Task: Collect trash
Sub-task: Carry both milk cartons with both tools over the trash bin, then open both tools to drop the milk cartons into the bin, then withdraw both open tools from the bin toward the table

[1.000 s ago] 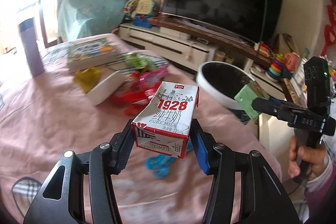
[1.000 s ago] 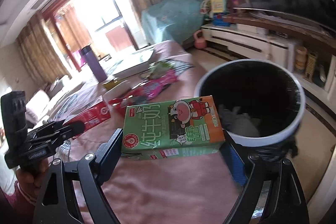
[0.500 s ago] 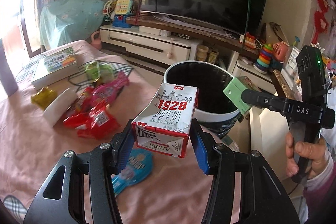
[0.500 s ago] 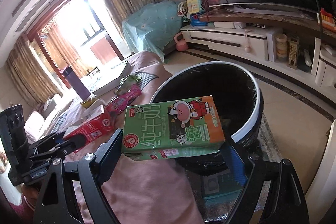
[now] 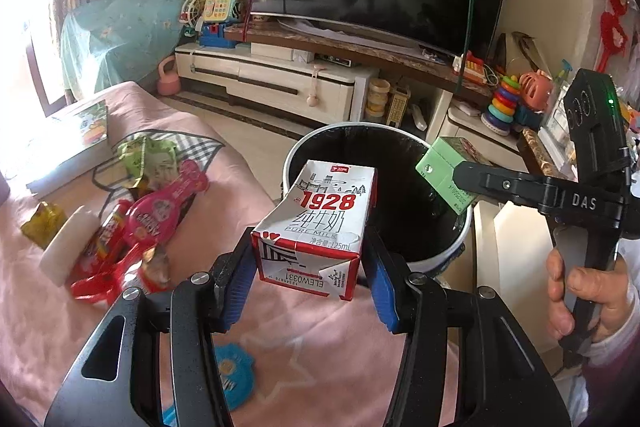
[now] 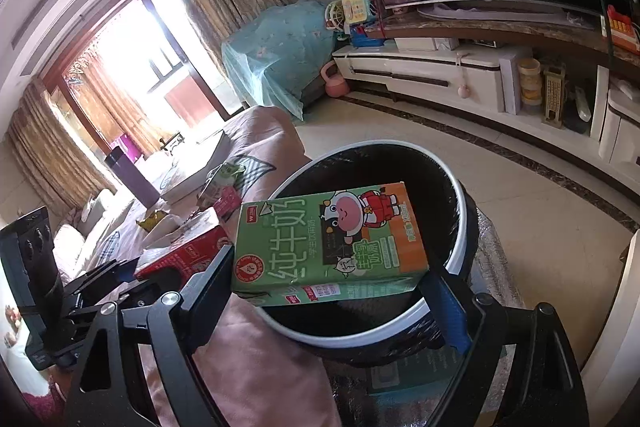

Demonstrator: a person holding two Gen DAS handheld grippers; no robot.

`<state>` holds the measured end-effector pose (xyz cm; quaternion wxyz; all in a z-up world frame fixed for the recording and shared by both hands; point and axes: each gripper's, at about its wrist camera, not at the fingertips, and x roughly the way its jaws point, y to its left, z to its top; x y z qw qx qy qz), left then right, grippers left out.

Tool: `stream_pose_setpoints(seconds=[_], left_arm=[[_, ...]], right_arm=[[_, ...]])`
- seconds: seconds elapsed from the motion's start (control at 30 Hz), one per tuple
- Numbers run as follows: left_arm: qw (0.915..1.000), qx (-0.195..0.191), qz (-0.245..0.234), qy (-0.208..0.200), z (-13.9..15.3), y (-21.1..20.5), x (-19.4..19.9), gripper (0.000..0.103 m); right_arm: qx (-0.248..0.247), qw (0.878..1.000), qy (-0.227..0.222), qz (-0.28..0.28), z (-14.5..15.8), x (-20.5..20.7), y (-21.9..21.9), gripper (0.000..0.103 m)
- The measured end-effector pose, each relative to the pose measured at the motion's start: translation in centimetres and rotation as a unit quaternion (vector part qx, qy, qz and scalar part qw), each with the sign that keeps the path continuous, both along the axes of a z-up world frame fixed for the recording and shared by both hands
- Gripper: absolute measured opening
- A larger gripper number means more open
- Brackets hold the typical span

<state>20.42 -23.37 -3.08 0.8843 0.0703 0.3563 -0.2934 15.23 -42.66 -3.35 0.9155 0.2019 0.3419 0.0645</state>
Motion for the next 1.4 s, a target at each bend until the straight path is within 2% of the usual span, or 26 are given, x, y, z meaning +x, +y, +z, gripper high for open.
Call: stream_pose_setpoints(seconds=[0.63, 0.7, 0.73, 0.77, 0.83, 1.13, 1.4], left_arm=[[0.9996, 0.012, -0.014, 0.023, -1.3, -3.5, 2.7, 0.049], [0.9993, 0.011, -0.012, 0.034, -1.5, -3.4, 3.0, 0.052], [0.9992, 0.009, -0.013, 0.036, -1.6, -3.4, 3.0, 0.058], [0.9992, 0.007, -0.011, 0.037, -1.5, -3.1, 3.1, 0.066], [0.9994, 0.000, -0.004, 0.033, -1.4, -2.7, 2.9, 0.070], [0.9992, -0.021, 0.012, 0.031, -0.5, 0.5, 0.9, 0.078], [0.9973, -0.023, 0.047, 0.051, -2.1, 6.3, -2.4, 0.080]], right_arm=[[0.006, 1.000, 0.026, 0.000, -1.1, 2.4, -1.7, 0.089], [0.009, 0.999, 0.033, -0.002, -1.3, 2.7, -1.8, 0.090], [0.013, 0.999, 0.037, -0.005, -1.5, 2.8, -1.9, 0.090], [0.017, 0.999, 0.040, -0.007, -1.5, 2.8, -2.1, 0.090], [0.025, 0.999, 0.038, -0.012, -1.5, 2.7, -2.3, 0.090], [0.033, 0.999, 0.018, -0.017, -0.5, 1.0, -1.1, 0.091], [0.045, 0.999, 0.010, -0.009, -0.7, -1.7, 3.0, 0.094]])
